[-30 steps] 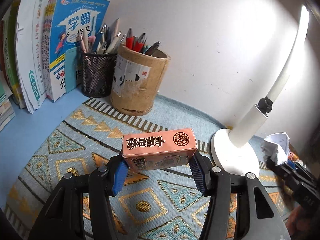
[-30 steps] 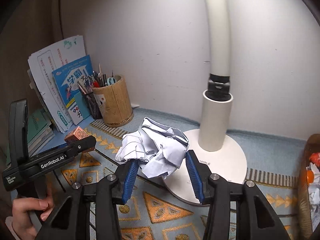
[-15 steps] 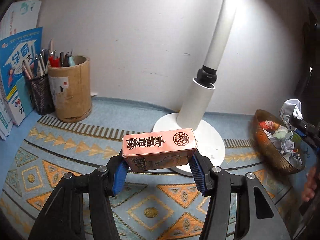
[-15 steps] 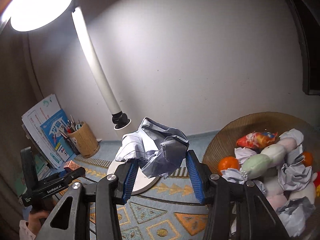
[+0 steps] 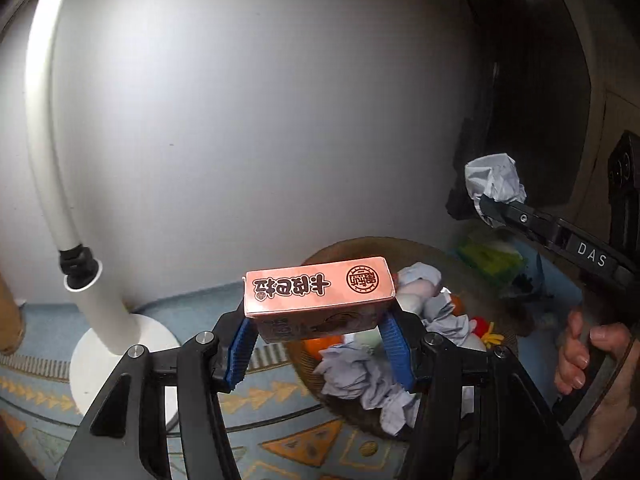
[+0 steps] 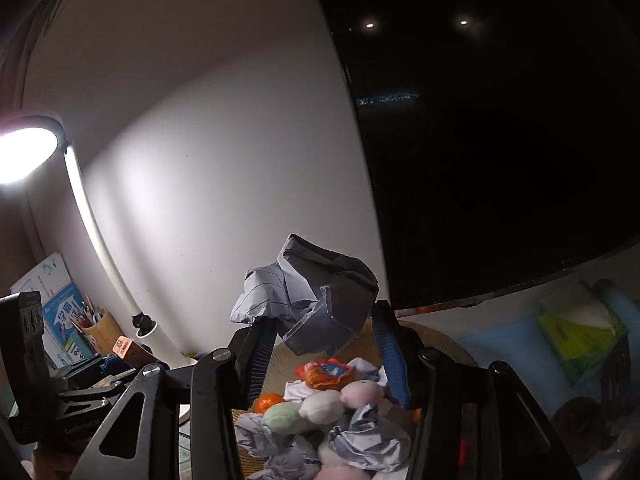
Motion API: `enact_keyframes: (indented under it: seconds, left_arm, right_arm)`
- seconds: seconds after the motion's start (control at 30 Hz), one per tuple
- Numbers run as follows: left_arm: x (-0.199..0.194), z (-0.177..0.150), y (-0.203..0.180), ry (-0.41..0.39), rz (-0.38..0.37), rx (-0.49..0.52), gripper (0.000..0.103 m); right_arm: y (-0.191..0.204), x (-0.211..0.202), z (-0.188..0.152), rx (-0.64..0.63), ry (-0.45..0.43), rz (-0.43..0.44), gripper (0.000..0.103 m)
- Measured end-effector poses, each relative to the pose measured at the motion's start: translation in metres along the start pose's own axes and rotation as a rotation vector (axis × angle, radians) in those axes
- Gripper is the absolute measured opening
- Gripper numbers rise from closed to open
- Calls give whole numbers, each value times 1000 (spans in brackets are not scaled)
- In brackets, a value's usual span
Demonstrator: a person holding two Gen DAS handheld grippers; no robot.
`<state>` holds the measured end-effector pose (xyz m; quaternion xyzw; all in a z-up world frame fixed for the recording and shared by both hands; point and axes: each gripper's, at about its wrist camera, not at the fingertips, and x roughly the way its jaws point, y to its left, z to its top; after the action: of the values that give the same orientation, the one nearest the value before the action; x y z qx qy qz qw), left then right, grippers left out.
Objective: Organize objects
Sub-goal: 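Carry the snack box and paper ball into the glass bowl and open both tools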
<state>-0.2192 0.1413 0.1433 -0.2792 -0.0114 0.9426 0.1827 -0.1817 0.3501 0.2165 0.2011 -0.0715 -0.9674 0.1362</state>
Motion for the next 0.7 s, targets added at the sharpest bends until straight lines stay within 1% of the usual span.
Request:
enact_keyframes:
  seconds: [0.1,0.17,0.23,0.3,0.37,0.4,0.43,0.47,0.5,0.53,0.6,0.7]
  left_arm:
    - [24,-8,-36,41,-42,46,54]
    - [33,-14,-53,57,-58,75,54]
    - [41,-19,-62,72,-58,89,54]
    - [47,-24,-65,85,-69,79,54]
    - [52,-28,-66,101,-75,71,55]
    - [55,-29,-66,110,-74,65,67]
    - [59,-30,-64,121,-84,52,82]
    - [61,-30,-61,135,-106,35,101]
    - [62,-30,-58,123,-126,19,103]
    - [59,-30,-55,107,-125,5,103]
    - [54,-31,-51,89,-103,4,103]
    - [50,-33,-46,93,-71,28,103]
  right_arm:
    - [-13,2,-2,-24,25,-49,48]
    - [-23,3,-4,7,27,-67,48]
    - [-30,7,-6,30,36,-53,48]
    - [-30,12,-9,18,55,-73,48]
    - [-30,17,-11,12,66,-91,56]
    - [-31,19,-11,19,70,-100,76]
    - [-32,20,-12,28,71,-105,103]
    - [-33,21,-13,37,72,-91,103]
    - [-35,24,-14,56,100,-73,103]
    - [-38,28,-14,79,125,-61,103]
    - [-43,30,-16,113,122,-57,103]
    - [-47,30,-16,139,125,-63,103]
